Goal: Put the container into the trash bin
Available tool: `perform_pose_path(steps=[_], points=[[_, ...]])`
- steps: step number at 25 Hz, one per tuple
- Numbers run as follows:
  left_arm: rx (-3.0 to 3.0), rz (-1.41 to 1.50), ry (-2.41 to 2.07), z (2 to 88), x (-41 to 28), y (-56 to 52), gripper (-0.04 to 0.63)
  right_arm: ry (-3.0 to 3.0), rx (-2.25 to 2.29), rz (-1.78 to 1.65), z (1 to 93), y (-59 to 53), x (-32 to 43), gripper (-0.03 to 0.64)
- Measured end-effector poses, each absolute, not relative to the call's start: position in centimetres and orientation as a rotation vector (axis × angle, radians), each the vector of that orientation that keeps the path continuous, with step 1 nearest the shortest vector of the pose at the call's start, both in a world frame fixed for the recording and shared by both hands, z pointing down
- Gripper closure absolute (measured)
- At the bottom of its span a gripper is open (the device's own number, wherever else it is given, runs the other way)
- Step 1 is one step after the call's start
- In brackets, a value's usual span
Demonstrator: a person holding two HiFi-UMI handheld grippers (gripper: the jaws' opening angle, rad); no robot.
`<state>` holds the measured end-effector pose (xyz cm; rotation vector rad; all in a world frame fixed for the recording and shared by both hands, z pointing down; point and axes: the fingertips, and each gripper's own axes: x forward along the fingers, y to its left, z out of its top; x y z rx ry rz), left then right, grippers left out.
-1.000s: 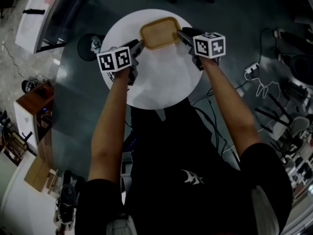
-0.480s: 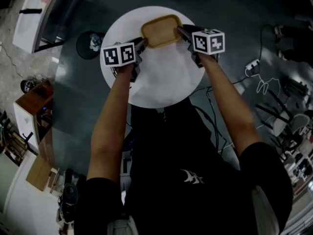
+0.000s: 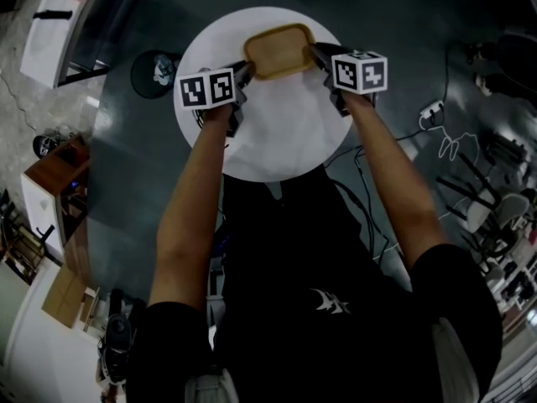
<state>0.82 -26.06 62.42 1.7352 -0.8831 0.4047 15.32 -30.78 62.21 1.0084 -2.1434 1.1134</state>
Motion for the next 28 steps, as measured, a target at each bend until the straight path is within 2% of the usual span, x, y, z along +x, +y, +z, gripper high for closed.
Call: perform_pose_path(steps=[10, 28], points=[[1.753, 0.368, -0.949, 60.0, -3.6, -25.7, 0.563, -2.211, 0.994, 1.057, 59.0, -30.8, 10.9, 0.561], [1.718, 0.254, -1.165, 56.8, -20.8, -22.9, 0.571, -2.331, 0.785, 0.952, 55.6, -29.8, -7.1, 0.561]])
